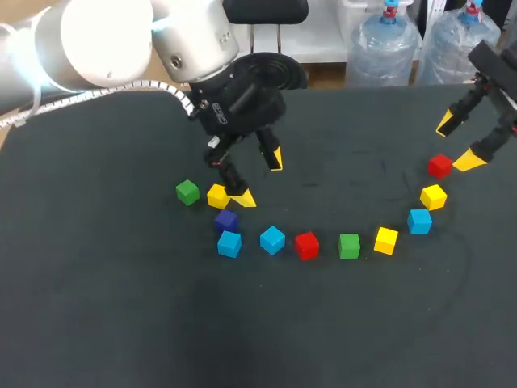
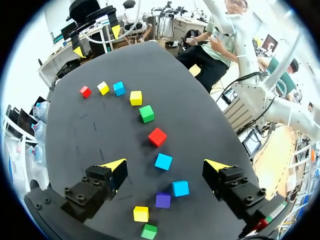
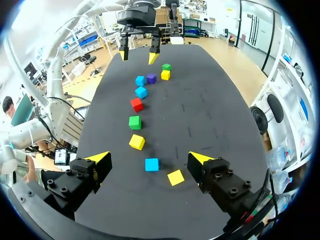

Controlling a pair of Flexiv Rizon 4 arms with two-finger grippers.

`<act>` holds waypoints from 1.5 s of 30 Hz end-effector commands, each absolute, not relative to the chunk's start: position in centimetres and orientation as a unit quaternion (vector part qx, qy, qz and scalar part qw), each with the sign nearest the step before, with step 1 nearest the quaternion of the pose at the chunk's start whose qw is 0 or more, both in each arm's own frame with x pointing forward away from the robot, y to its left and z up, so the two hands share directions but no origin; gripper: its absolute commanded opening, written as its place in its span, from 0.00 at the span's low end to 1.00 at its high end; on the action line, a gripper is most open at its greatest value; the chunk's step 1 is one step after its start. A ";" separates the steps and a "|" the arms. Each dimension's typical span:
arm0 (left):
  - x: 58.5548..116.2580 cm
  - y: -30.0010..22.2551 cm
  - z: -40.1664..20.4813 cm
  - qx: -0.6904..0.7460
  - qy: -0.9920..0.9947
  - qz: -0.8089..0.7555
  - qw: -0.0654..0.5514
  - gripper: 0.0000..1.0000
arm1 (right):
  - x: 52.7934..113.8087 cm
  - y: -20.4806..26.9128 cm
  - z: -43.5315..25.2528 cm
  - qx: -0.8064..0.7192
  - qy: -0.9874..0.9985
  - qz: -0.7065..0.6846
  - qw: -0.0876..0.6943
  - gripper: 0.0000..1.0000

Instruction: Place the blue cubes, place green cubes on the blue cubes, place the yellow cubes on the green cubes, then place the red cubes on the yellow cubes, and place purple cube on the red cubes.

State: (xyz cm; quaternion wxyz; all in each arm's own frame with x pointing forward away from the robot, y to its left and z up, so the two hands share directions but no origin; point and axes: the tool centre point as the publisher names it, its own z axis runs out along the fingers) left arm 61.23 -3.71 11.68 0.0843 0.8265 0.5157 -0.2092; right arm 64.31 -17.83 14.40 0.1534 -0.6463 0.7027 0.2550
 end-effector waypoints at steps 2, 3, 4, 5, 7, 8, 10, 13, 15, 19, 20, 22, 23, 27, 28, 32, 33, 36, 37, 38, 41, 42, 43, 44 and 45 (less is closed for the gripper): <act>61.4 -3.7 11.5 0.828 0.515 -0.208 0.079 1.00 | 64.4 -17.8 14.4 -0.647 0.702 0.256 0.153 1.00; 61.4 -3.8 11.4 0.828 0.515 -0.207 0.078 1.00 | 64.4 -17.8 14.4 -0.647 0.702 0.256 0.153 1.00; 61.4 -3.8 11.3 0.829 0.514 -0.206 0.077 1.00 | 64.4 -17.8 14.4 -0.647 0.702 0.256 0.153 1.00; 61.4 -3.8 11.3 0.831 0.510 -0.207 0.076 1.00 | 64.4 -17.8 14.4 -0.647 0.702 0.256 0.153 1.00; 61.4 -4.0 11.1 0.835 0.506 -0.206 0.074 1.00 | 64.4 -17.8 14.4 -0.647 0.702 0.256 0.153 1.00; 61.4 -4.1 11.0 0.836 0.503 -0.205 0.073 1.00 | 64.4 -17.8 14.4 -0.647 0.702 0.256 0.153 1.00; 61.5 -4.5 10.6 0.840 0.498 -0.202 0.071 1.00 | 64.4 -17.8 14.4 -0.647 0.702 0.256 0.153 1.00; 61.5 -5.0 10.1 0.846 0.492 -0.194 0.066 1.00 | 64.4 -17.8 14.4 -0.647 0.702 0.256 0.153 1.00; 61.5 -5.4 9.6 0.849 0.490 -0.189 0.063 1.00 | 64.4 -17.8 14.4 -0.647 0.702 0.256 0.153 1.00; 61.5 -6.0 8.5 0.854 0.491 -0.167 0.049 1.00 | 64.4 -17.8 14.4 -0.647 0.702 0.256 0.153 1.00; 61.4 -6.1 8.3 0.854 0.491 -0.166 0.048 1.00 | 64.4 -17.8 14.4 -0.647 0.702 0.256 0.153 1.00; 61.1 -6.4 7.9 0.855 0.490 -0.161 0.044 1.00 | 64.4 -17.8 14.4 -0.647 0.702 0.256 0.153 1.00; 61.0 -6.5 7.7 0.856 0.491 -0.158 0.043 1.00 | 64.4 -17.8 14.4 -0.647 0.702 0.256 0.153 1.00; 60.4 -6.7 7.0 0.861 0.484 -0.154 0.037 1.00 | 64.4 -17.8 14.4 -0.647 0.702 0.256 0.153 1.00; 60.2 -6.7 6.8 0.863 0.481 -0.154 0.034 1.00 | 64.4 -17.8 14.4 -0.647 0.702 0.256 0.153 1.00; 59.9 -6.7 6.4 0.868 0.472 -0.155 0.032 1.00 | 64.4 -17.8 14.4 -0.647 0.702 0.256 0.153 1.00; 59.9 -6.6 6.3 0.868 0.470 -0.154 0.031 1.00 | 64.4 -17.8 14.4 -0.647 0.702 0.256 0.153 1.00; 59.8 -6.6 5.9 0.872 0.465 -0.153 0.029 1.00 | 64.4 -17.8 14.4 -0.647 0.702 0.256 0.153 1.00; 59.8 -6.5 5.8 0.874 0.461 -0.154 0.029 1.00 | 64.4 -17.8 14.4 -0.647 0.702 0.256 0.153 1.00; 59.8 -6.5 5.6 0.876 0.457 -0.152 0.028 1.00 | 64.4 -17.8 14.4 -0.647 0.702 0.256 0.153 1.00; 60.0 -6.3 5.1 0.879 0.452 -0.149 0.027 1.00 | 64.4 -17.8 14.4 -0.647 0.702 0.256 0.153 1.00; 60.1 -6.2 5.0 0.879 0.451 -0.148 0.027 1.00 | 64.4 -17.8 14.4 -0.647 0.702 0.256 0.153 1.00; 60.3 -6.0 4.9 0.879 0.451 -0.148 0.027 1.00 | 64.4 -17.8 14.4 -0.647 0.702 0.256 0.153 1.00; 60.4 -5.9 4.7 0.879 0.452 -0.148 0.028 1.00 | 64.4 -17.8 14.4 -0.647 0.702 0.256 0.153 1.00; 60.6 -5.9 4.6 0.877 0.457 -0.146 0.029 1.00 | 64.4 -17.8 14.4 -0.647 0.702 0.256 0.153 1.00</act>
